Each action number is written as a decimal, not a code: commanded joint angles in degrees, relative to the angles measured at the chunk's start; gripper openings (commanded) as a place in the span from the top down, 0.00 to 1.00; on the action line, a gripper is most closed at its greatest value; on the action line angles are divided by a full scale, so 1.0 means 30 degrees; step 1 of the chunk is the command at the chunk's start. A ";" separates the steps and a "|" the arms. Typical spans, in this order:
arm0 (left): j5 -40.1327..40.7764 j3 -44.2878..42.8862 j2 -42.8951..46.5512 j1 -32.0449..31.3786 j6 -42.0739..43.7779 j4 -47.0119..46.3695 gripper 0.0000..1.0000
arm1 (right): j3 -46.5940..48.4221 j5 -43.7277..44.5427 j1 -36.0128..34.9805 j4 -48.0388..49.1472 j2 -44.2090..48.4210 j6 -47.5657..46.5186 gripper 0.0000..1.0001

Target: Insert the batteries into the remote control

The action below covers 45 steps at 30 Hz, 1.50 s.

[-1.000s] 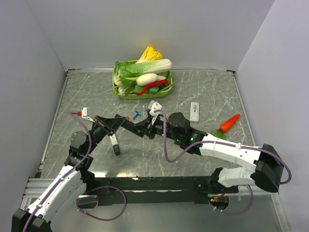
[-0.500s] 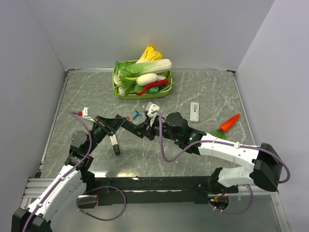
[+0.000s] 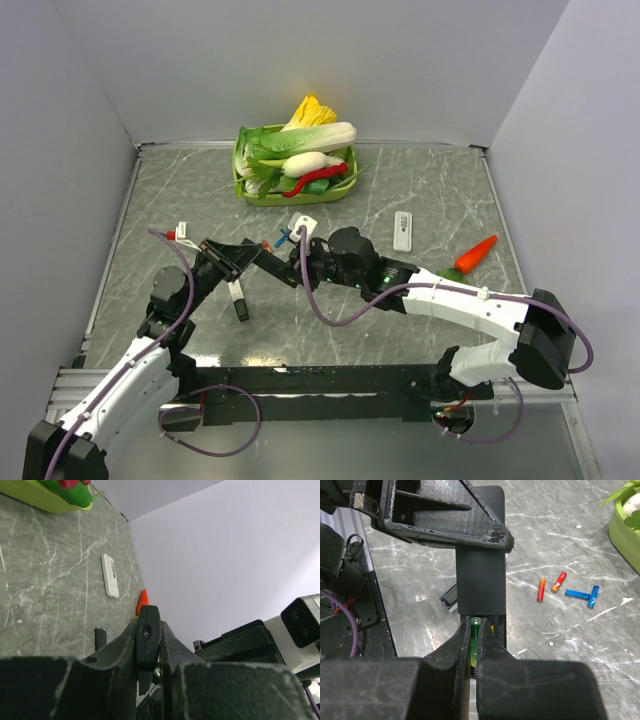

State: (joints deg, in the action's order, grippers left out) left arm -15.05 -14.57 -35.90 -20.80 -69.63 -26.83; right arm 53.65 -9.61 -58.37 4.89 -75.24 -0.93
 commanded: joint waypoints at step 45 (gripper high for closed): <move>-0.0374 -0.0798 0.0014 0.0018 -0.1840 -0.0139 0.99 | 0.1481 0.0389 -0.0319 -0.0658 -0.0145 -0.0509 0.43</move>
State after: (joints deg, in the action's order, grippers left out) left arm -14.06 -14.28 -36.25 -20.56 -73.17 -22.92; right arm 54.13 -8.71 -59.02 4.91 -76.34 0.71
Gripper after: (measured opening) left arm 0.211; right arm 0.536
